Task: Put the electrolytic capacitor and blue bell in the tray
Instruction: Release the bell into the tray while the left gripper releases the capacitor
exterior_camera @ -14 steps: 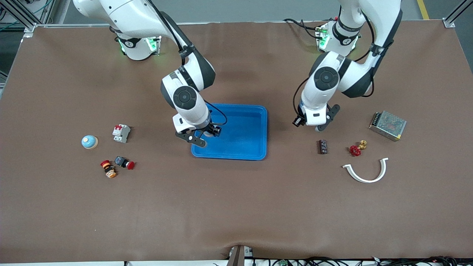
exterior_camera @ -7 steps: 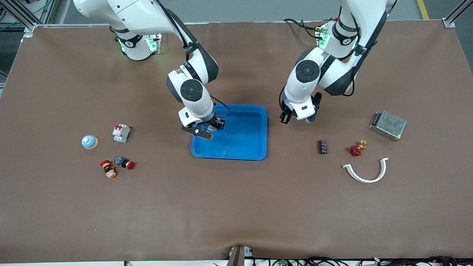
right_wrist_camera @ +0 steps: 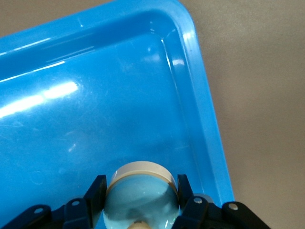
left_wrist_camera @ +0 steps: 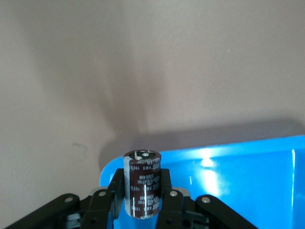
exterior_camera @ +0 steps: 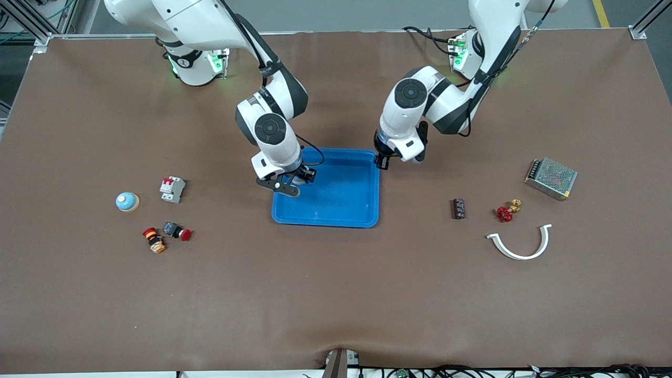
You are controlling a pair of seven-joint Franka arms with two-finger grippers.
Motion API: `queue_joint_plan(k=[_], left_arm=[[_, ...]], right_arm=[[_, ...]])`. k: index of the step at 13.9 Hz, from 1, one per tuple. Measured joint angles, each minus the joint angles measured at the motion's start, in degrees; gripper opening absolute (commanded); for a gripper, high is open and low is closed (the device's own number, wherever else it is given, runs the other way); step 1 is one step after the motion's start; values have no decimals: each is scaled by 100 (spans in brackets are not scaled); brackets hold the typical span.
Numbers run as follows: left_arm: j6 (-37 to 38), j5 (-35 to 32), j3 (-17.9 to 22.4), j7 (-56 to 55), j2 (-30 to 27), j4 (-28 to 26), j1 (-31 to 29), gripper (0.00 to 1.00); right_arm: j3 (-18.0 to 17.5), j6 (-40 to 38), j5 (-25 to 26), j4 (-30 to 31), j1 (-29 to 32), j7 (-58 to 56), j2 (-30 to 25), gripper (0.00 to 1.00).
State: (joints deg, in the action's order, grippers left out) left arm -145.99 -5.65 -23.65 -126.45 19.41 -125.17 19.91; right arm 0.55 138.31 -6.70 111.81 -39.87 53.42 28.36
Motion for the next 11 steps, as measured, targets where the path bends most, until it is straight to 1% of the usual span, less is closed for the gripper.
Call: queue_joint_plan(k=[4,8,11], left_arm=[[-13,-59,3,-324,231,155,103,0],[-45,-872,4,-1264,750,638,129,0],[-45,-1019,5,-1451,1075,1047,137,0]], right_arm=[[2,147,0,127,0,-4,0,39],[1,182,1,198,-36,-10,0,40],[0,192,1,219,-102,-10,0,40]])
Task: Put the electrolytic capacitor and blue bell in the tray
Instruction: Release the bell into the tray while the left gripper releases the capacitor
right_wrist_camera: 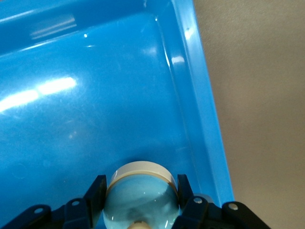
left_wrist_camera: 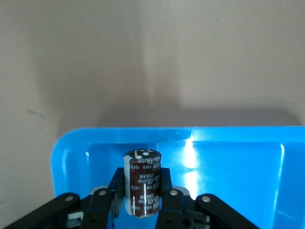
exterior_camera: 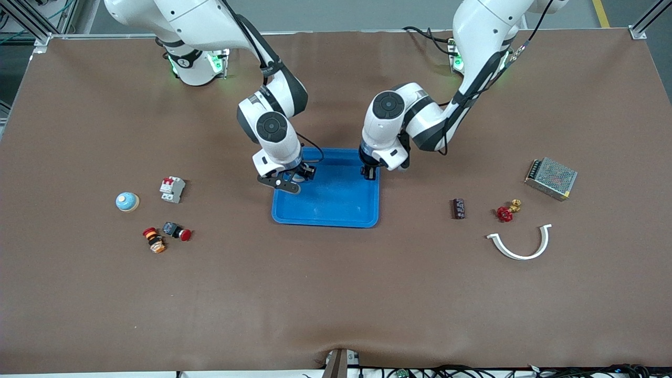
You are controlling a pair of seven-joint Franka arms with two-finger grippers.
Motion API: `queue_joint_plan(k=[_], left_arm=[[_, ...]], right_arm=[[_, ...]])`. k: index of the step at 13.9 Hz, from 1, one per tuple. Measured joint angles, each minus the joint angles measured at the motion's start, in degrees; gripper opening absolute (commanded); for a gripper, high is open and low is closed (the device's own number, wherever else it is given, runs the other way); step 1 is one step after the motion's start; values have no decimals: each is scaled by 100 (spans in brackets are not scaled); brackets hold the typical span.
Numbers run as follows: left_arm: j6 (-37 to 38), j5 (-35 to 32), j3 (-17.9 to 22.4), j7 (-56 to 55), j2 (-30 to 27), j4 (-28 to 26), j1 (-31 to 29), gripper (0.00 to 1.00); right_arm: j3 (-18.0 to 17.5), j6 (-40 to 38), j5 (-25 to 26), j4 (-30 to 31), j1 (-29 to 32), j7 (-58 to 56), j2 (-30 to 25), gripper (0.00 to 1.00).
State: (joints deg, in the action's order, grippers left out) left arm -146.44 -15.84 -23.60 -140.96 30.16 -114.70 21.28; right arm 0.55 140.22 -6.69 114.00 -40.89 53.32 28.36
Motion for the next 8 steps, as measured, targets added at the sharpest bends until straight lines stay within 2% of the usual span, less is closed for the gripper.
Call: queue_joint_plan(k=[4,8], left_arm=[[4,-59,19,-95,347,394,143,0],[7,-275,360,-198,632,602,685,0]], right_arm=[[0,214,0,79,-54,0,22,41],[0,252,2,110,-96,0,65,47]])
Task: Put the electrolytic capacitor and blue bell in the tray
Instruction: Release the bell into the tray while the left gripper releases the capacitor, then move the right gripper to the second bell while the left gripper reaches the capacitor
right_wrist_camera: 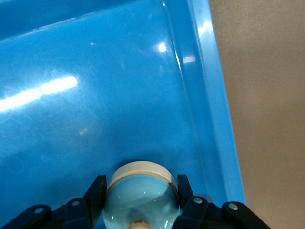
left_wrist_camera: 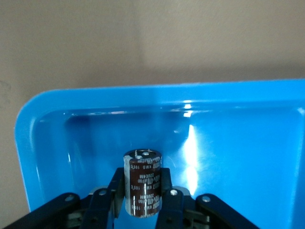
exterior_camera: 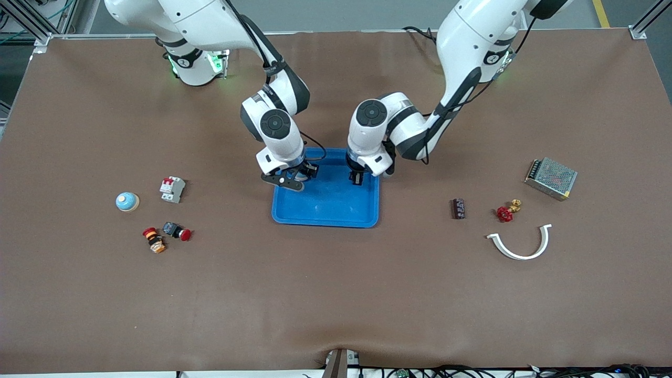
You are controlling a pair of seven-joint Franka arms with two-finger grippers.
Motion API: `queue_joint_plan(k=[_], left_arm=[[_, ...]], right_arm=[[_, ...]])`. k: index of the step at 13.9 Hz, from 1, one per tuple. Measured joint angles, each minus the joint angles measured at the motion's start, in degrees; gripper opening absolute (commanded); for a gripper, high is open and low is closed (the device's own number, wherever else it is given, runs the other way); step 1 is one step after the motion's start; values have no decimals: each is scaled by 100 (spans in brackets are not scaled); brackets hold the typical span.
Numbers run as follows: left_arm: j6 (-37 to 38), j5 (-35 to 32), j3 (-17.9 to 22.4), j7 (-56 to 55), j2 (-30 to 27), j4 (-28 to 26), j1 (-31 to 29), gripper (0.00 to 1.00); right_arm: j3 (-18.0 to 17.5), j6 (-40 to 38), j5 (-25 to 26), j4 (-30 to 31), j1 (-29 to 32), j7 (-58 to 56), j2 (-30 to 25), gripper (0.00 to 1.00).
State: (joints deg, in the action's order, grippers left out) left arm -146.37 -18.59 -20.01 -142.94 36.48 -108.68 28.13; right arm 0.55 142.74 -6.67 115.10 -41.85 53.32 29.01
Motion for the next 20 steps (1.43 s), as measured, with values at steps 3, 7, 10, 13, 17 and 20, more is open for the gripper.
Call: queue_joint_plan(k=[3,7,10,13,17,20], left_arm=[[16,-11,162,-16,49,90,267,0],[16,-23,169,-16,54,96,274,99],[77,-342,191,-24,71,153,272,100],[472,-384,219,-31,85,453,260,100],[854,-384,219,-32,84,776,256,100],[1079,-384,219,2,74,872,243,100]], right_arm=[[0,4,0,9,-20,0,15,100],[-1,24,2,2,-57,-1,4,100],[20,-336,20,-99,-64,-54,-295,100],[150,-1939,40,-308,179,-853,-1276,100],[209,-3570,125,-323,1391,-3030,-2640,100],[234,-3927,351,-260,2388,-4901,-3017,100]])
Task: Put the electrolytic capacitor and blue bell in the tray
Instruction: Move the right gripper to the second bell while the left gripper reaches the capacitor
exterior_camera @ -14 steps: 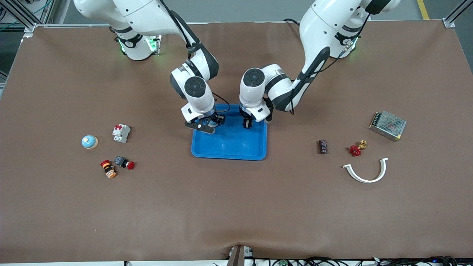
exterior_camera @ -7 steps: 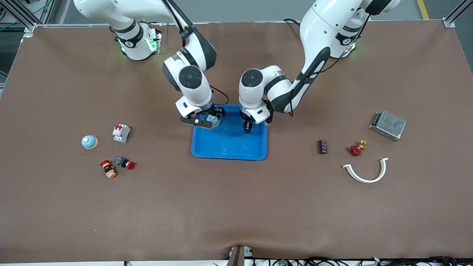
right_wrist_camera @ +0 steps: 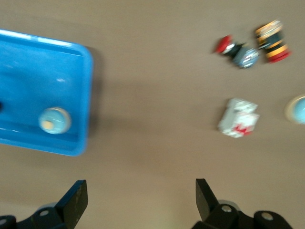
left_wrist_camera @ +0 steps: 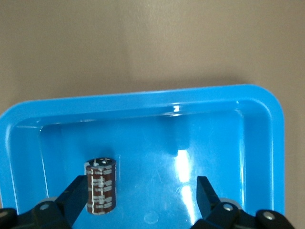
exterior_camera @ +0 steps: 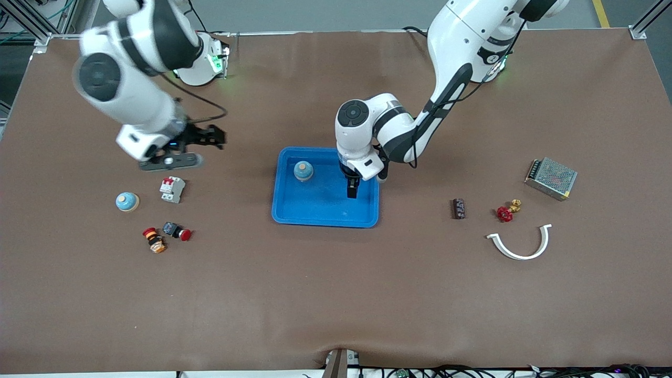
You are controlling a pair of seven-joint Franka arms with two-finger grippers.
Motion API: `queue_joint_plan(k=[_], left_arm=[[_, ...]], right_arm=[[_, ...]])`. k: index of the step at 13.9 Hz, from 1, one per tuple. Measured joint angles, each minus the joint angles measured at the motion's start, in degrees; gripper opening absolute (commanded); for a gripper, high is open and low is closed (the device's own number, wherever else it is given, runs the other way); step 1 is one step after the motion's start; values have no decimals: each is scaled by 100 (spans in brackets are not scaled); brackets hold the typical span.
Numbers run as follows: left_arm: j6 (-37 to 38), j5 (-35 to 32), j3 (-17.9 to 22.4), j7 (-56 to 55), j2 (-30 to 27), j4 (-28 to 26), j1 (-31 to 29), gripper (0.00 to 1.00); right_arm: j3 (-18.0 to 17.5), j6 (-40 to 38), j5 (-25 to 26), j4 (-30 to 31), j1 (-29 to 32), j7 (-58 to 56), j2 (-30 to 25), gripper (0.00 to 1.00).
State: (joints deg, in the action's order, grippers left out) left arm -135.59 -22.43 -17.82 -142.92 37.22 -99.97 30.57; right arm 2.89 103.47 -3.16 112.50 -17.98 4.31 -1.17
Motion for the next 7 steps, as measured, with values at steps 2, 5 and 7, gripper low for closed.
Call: queue_joint_plan(k=[2,5,7], left_arm=[[154,30,-5,170,-36,49,-66,100],[258,379,-30,893,-203,76,-461,100],[437,452,-65,1322,-345,77,-792,100]], right_arm=[[2,4,152,43,568,-1098,-14,100],[4,256,327,114,1396,-2638,4,100],[1,581,568,139,1785,-3348,29,100]])
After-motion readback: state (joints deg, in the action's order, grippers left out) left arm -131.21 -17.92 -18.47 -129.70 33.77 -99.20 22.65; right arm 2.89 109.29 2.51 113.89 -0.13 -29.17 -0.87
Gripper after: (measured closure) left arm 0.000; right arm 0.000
